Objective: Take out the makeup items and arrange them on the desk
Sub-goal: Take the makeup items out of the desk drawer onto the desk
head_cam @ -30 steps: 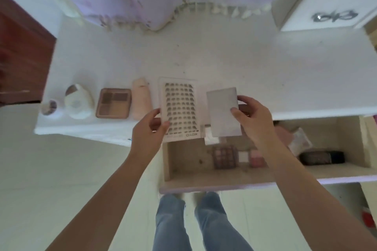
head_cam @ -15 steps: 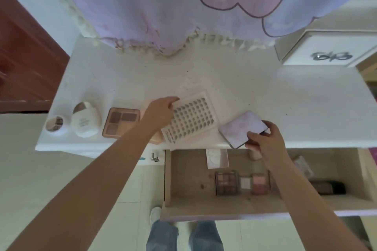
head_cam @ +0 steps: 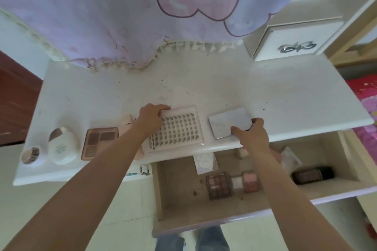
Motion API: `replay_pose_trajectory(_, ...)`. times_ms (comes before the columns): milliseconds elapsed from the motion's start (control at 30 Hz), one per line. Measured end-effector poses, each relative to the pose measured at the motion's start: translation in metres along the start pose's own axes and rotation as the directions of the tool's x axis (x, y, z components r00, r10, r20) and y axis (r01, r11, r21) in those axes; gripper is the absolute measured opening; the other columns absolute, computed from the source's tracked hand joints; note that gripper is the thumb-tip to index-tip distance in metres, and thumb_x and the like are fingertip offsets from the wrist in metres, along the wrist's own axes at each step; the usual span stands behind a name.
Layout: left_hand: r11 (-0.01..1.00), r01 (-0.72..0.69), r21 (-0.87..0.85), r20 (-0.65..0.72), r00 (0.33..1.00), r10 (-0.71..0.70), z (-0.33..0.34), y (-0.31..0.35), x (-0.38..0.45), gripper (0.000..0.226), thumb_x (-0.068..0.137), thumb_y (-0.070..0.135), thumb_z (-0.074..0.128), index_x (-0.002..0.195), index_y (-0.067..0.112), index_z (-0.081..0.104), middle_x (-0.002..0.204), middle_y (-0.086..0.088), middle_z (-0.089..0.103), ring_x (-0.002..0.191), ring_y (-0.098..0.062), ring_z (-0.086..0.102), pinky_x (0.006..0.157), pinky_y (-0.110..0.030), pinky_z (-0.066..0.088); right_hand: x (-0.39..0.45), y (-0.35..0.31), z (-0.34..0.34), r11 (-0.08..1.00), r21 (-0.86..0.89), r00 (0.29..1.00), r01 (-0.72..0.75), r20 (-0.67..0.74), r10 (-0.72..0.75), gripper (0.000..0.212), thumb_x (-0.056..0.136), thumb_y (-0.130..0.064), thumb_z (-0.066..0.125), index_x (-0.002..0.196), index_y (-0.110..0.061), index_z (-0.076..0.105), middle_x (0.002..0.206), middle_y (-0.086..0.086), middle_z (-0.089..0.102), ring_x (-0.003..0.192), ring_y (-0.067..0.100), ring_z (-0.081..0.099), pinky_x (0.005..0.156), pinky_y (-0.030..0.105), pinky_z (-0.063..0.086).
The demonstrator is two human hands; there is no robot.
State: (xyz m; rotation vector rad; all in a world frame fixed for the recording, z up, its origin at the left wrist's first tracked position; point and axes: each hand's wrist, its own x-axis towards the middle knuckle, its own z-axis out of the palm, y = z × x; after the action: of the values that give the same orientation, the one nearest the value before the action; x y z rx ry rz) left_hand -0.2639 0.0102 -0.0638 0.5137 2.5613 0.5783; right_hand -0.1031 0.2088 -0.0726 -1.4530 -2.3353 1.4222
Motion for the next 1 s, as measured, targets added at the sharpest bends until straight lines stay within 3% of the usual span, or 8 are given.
replay_pose_trajectory(167,1.000,-0.014,0.005,-0.096,0.995,0.015,0.006,-0.009,-0.002,0.043,0.085,-0.005,0.040,0.119,0.013,0.059,0.127,-0.013,0.052,0.118,-0.028,0.045,0.100,-0.034,0.033,0.000,0.000,0.006,0.967,-0.238,0.996,0.091,0.045,-0.082,0.048,0.077,-0.038,0.065,0.101,-0.005,0.041,0.065,-0.004,0.042,0.065,0.019,0.048,0.055,0.028,0.035)
replay_pose_trajectory(333,0.999,-0.051,0.007,-0.236,0.970,0.051,0.008,-0.005,-0.011,0.038,0.085,-0.007,0.041,0.118,0.004,0.057,0.129,-0.015,0.049,0.122,-0.027,0.039,0.099,-0.024,0.024,-0.003,0.002,0.006,0.965,-0.246,0.995,0.094,0.056,-0.083,0.052,0.079,-0.041,0.063,0.107,-0.003,0.040,0.069,-0.004,0.046,0.069,0.020,0.049,0.059,0.029,0.038)
replay_pose_trajectory(500,0.923,-0.379,0.064,-0.445,0.817,0.366,0.029,0.021,-0.059,0.020,0.077,-0.011,0.052,0.091,-0.008,0.066,0.093,-0.024,0.064,0.094,-0.034,0.056,0.086,-0.024,0.035,-0.018,0.019,-0.007,0.970,-0.071,0.972,0.234,0.018,-0.234,0.049,0.089,-0.027,0.054,0.127,-0.001,0.038,0.070,0.000,0.057,0.065,0.014,0.055,0.054,0.010,0.035)
replay_pose_trajectory(567,0.820,-0.569,0.064,-0.343,0.759,0.554,0.055,0.027,-0.092,0.021,0.074,-0.001,0.048,0.080,-0.006,0.067,0.076,-0.019,0.065,0.082,-0.020,0.052,0.075,-0.020,0.039,-0.029,0.046,-0.017,0.942,-0.137,0.952,0.306,0.015,-0.307,0.034,0.088,-0.019,0.055,0.117,-0.002,0.051,0.061,-0.007,0.049,0.058,0.009,0.049,0.054,0.014,0.032)
replay_pose_trajectory(667,0.715,-0.693,0.098,-0.046,0.714,0.698,0.111,0.017,-0.126,0.028,0.073,0.010,0.045,0.083,0.003,0.070,0.081,-0.012,0.069,0.078,-0.018,0.060,0.068,-0.023,0.051,-0.038,0.096,-0.020,0.847,-0.394,0.922,0.356,0.295,-0.249,0.023,0.086,-0.016,0.056,0.105,-0.003,0.059,0.084,0.009,0.064,0.085,0.028,0.060,0.070,0.026,0.038)
replay_pose_trajectory(733,0.842,-0.533,0.085,0.074,0.846,0.528,0.144,0.012,-0.124,0.032,0.084,0.012,0.046,0.111,0.005,0.062,0.113,-0.014,0.063,0.103,-0.025,0.059,0.089,-0.031,0.051,-0.037,0.120,-0.010,0.723,-0.516,0.838,0.459,0.521,-0.161,0.034,0.086,-0.021,0.055,0.117,-0.006,0.055,0.117,0.012,0.058,0.110,0.025,0.052,0.088,0.028,0.038)
replay_pose_trajectory(800,0.958,-0.269,0.098,0.067,0.962,0.263,0.167,0.007,-0.104,0.043,0.094,0.022,0.040,0.136,0.010,0.038,0.139,-0.012,0.040,0.129,-0.024,0.036,0.109,-0.031,0.029,-0.034,0.129,0.007,0.649,-0.514,0.757,0.561,0.636,-0.150,0.051,0.086,-0.024,0.055,0.132,-0.011,0.041,0.138,0.007,0.042,0.126,0.022,0.038,0.101,0.028,0.030)
replay_pose_trajectory(1000,0.980,0.022,0.198,0.133,0.990,-0.050,0.195,0.006,-0.057,0.075,0.086,0.040,0.053,0.143,0.010,0.016,0.147,-0.010,0.024,0.136,-0.027,0.019,0.112,-0.036,0.015,-0.027,0.139,0.046,0.557,-0.604,0.778,0.570,0.615,-0.129,0.059,0.087,-0.022,0.050,0.140,-0.013,0.026,0.141,0.008,0.036,0.125,0.027,0.038,0.099,0.033,0.033)
